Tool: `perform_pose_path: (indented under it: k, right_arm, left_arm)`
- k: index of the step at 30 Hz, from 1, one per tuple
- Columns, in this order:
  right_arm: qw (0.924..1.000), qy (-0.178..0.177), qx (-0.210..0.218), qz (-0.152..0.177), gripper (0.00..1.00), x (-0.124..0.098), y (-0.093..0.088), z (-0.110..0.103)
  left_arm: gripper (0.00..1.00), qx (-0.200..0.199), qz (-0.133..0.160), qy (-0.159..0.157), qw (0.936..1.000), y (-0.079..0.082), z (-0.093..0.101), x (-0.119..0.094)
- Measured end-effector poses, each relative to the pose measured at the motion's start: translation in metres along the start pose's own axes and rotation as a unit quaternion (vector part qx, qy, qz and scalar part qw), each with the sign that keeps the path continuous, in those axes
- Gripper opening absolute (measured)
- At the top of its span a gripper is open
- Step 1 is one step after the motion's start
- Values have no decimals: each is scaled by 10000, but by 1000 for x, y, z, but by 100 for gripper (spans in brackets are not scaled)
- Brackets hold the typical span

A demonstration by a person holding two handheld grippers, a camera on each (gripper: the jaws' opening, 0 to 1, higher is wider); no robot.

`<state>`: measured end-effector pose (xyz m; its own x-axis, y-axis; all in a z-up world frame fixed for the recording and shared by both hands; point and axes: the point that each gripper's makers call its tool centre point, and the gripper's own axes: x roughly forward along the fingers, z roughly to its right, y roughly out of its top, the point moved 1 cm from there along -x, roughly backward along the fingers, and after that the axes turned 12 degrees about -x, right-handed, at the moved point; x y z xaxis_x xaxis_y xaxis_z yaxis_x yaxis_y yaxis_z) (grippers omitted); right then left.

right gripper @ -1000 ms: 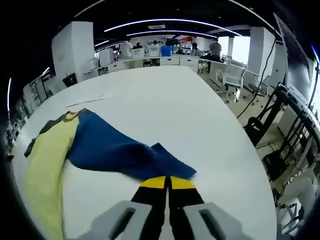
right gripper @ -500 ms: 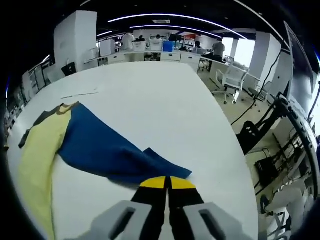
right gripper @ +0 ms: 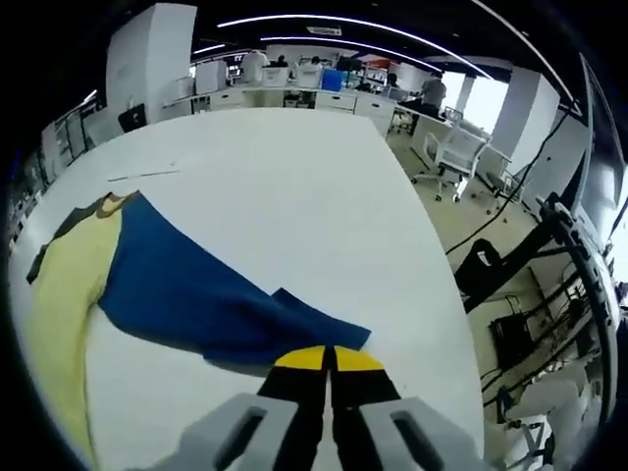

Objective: Fold the garment on the visible template until the final outline fits inside the template.

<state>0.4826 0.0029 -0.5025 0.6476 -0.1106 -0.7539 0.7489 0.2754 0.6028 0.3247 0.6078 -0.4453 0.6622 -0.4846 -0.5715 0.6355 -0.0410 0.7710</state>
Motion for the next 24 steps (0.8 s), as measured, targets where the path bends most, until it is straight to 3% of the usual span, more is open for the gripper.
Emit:
perform_pose_path:
  k: [8,12,13,17,20,24]
  right_arm:
    - [9996,-37,280,-27,0,3,-2,-1]
    - [9985,-64,536,-4,1,25,1,19]
    - [9977,-70,670,26,3,3,-2,1]
    - [9959,-99,901,72,11,-10,-2,-8]
    - [9940,-110,1080,158,17,0,2,0]
    - [9920,-55,1253,152,19,-8,3,-15]
  left_arm:
    - [99,-9,-25,33,10000,-1,-3,0]
    - [98,-6,-52,66,10000,-1,-3,0]
    - [98,-3,-42,64,10000,-1,-2,0]
    - [98,-2,-31,58,10000,0,-1,0]
    - [98,-4,-20,59,10000,0,0,0]
    - [98,21,-51,58,10000,-1,0,0]
